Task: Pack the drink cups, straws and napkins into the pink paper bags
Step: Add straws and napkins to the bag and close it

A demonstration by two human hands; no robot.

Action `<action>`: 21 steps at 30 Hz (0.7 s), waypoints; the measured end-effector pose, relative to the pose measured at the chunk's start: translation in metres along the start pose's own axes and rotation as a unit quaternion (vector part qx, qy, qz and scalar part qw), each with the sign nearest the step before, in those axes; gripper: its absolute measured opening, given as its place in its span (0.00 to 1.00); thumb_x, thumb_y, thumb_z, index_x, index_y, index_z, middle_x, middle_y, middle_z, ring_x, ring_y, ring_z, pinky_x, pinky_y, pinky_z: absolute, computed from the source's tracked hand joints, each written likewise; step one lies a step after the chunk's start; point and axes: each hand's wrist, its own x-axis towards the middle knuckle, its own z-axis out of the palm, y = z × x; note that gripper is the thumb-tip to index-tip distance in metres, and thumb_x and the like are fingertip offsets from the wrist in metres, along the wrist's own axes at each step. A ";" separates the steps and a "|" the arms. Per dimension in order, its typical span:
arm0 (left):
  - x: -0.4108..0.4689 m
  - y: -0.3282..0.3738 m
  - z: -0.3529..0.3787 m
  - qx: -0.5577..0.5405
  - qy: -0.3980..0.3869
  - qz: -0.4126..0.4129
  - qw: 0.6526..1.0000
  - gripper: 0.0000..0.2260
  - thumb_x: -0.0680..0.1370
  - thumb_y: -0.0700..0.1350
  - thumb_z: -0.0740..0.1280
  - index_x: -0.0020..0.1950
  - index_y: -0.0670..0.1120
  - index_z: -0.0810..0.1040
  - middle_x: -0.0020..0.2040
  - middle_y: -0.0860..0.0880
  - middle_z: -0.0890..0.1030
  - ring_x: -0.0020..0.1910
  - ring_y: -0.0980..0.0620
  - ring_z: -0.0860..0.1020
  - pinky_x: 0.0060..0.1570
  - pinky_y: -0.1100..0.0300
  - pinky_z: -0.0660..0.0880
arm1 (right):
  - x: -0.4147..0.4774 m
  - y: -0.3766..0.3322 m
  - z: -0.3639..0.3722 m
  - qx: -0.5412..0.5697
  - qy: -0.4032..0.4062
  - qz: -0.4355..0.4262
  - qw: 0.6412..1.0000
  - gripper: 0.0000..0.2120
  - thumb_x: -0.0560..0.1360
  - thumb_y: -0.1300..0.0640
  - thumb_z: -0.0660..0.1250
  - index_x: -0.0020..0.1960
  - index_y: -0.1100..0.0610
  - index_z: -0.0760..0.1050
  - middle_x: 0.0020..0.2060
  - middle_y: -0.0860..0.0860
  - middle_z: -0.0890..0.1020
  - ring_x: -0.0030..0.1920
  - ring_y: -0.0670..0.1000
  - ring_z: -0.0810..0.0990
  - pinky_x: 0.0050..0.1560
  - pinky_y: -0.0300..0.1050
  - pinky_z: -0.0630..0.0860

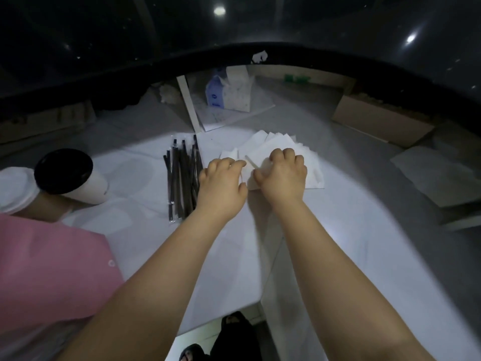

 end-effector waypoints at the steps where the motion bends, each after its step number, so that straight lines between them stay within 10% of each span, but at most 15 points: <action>1: 0.001 -0.001 0.001 0.001 0.000 -0.001 1.000 0.22 0.76 0.46 0.64 0.71 0.50 0.70 0.68 0.49 0.72 0.69 0.45 0.65 0.66 0.48 0.62 | 0.000 0.002 0.001 0.016 0.013 0.003 1.000 0.18 0.72 0.47 0.67 0.55 0.60 0.74 0.52 0.56 0.76 0.52 0.59 0.71 0.48 0.51 0.67; 9: -0.004 0.007 0.006 -0.010 -0.010 0.000 1.000 0.21 0.78 0.46 0.63 0.72 0.50 0.70 0.69 0.49 0.71 0.70 0.47 0.64 0.67 0.50 0.58 | 0.004 0.021 0.000 0.118 0.035 0.000 0.992 0.07 0.72 0.63 0.62 0.46 0.65 0.77 0.44 0.59 0.78 0.46 0.62 0.74 0.38 0.50 0.68; 21: -0.034 0.028 -0.073 -0.006 0.075 0.007 0.997 0.22 0.77 0.46 0.64 0.71 0.51 0.69 0.68 0.50 0.72 0.69 0.47 0.63 0.68 0.51 0.55 | -0.038 0.014 -0.099 0.381 0.091 0.056 0.918 0.03 0.78 0.60 0.64 0.46 0.57 0.73 0.35 0.44 0.76 0.36 0.47 0.73 0.37 0.41 0.69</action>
